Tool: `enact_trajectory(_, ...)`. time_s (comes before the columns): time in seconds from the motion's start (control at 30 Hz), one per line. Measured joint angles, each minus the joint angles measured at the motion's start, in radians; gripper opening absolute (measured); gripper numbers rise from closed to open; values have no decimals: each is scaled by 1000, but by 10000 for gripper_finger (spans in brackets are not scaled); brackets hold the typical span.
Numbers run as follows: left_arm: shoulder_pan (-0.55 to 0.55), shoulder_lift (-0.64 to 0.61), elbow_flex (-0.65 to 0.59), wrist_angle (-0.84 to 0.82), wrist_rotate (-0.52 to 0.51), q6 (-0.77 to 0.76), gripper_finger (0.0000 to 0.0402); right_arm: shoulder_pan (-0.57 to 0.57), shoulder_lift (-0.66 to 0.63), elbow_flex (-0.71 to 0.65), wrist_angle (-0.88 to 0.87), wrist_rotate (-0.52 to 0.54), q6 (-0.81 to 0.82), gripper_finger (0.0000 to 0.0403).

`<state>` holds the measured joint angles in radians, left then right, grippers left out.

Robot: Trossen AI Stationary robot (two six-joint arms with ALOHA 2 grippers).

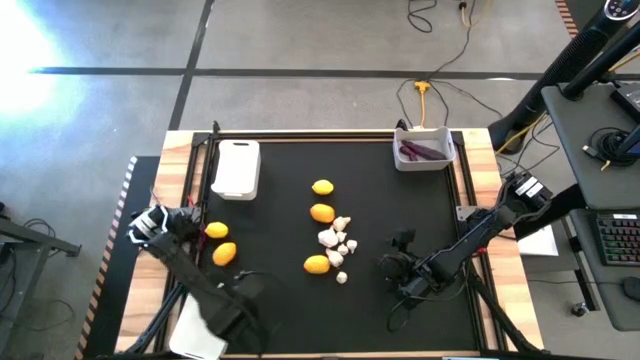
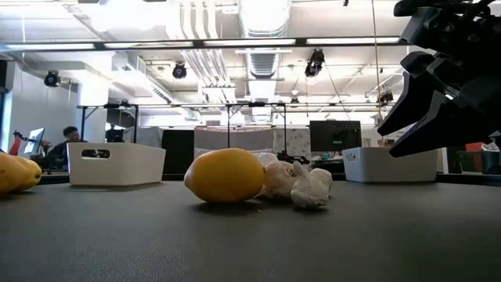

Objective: Sort produce into baskets
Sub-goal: Put the big garlic into the bottom white bin, then put the small garlic into the bottom white bin

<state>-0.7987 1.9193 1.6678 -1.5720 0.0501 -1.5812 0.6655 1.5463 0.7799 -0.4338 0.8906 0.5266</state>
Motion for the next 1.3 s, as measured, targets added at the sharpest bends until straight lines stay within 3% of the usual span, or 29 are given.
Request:
enact_trajectory(0.27,-108,-51,-132,51,80,-222,94,0,0,0,33,0,-2,256)
enact_trajectory(0.53,-116,-99,-404,383,158,-317,96,0,0,0,35,-1,-3,250)
enact_trajectory(0.67,-110,-99,-504,523,194,-304,114,0,0,0,36,-6,-3,253)
enact_trajectory(0.87,-109,-97,-518,496,287,-286,176,0,0,0,40,-8,-5,261)
enact_trajectory(1.03,-102,-120,-419,334,317,-242,233,0,0,0,47,-7,-7,262)
enact_trajectory(1.17,-82,-122,-276,161,216,-164,260,0,15,0,70,-7,-12,257)
enact_trajectory(1.23,-64,-123,-206,110,99,-140,263,0,32,-3,91,-8,-29,256)
enact_trajectory(1.3,-45,-123,-145,108,-89,-112,264,0,48,-5,111,-15,-60,257)
